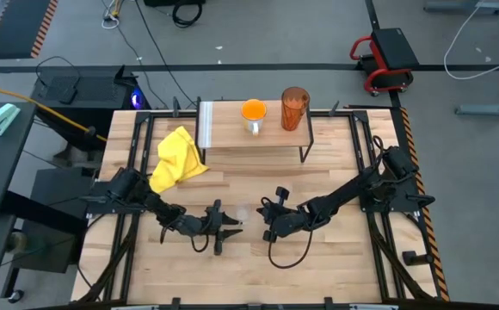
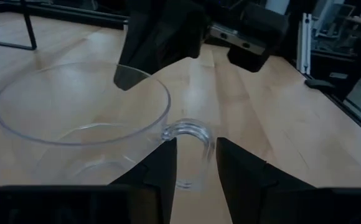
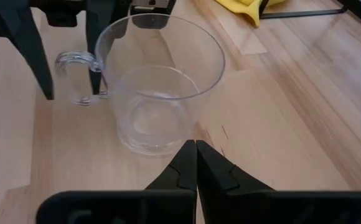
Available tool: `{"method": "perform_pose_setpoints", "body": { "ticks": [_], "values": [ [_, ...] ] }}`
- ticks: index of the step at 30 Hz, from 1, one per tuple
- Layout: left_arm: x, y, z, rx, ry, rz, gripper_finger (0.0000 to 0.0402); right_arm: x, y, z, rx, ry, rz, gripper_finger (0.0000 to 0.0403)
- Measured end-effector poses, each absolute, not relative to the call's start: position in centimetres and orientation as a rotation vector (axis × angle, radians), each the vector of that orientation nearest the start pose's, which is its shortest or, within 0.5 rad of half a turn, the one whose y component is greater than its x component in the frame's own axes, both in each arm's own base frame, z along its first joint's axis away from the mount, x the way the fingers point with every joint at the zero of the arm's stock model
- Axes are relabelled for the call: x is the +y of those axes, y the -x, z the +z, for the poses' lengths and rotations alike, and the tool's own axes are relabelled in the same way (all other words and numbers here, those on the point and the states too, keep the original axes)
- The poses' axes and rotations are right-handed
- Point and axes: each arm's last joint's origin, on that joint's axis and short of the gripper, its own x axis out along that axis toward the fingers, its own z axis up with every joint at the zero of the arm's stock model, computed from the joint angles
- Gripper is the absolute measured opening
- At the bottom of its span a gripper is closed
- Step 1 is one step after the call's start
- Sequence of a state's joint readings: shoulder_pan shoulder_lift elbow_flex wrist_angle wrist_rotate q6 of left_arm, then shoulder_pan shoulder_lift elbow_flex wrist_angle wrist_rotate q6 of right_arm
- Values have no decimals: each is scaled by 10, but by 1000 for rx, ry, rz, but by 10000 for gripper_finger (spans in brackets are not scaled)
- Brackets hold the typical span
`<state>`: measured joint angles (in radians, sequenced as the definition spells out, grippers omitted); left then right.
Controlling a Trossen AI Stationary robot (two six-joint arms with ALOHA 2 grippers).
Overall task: Stack small to large cups/mugs on shelf
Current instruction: Put the transparent mug on the shelf
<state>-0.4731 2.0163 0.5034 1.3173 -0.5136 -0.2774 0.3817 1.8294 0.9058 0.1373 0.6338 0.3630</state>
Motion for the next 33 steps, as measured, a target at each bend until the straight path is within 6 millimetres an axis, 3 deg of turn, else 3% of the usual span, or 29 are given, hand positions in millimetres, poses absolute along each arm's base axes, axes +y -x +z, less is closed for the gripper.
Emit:
{"method": "perform_pose_setpoints", "body": {
  "ticks": [10,22,33],
  "values": [
    [-121,-273,83,160,199,97,93,113,-329,135,631,37,-357,7],
    [-121,-274,84,145,193,115,22,113,-329,135,631,37,-357,7],
    [-121,-274,85,140,185,110,19,114,-329,135,632,38,-356,7]
  ]
}}
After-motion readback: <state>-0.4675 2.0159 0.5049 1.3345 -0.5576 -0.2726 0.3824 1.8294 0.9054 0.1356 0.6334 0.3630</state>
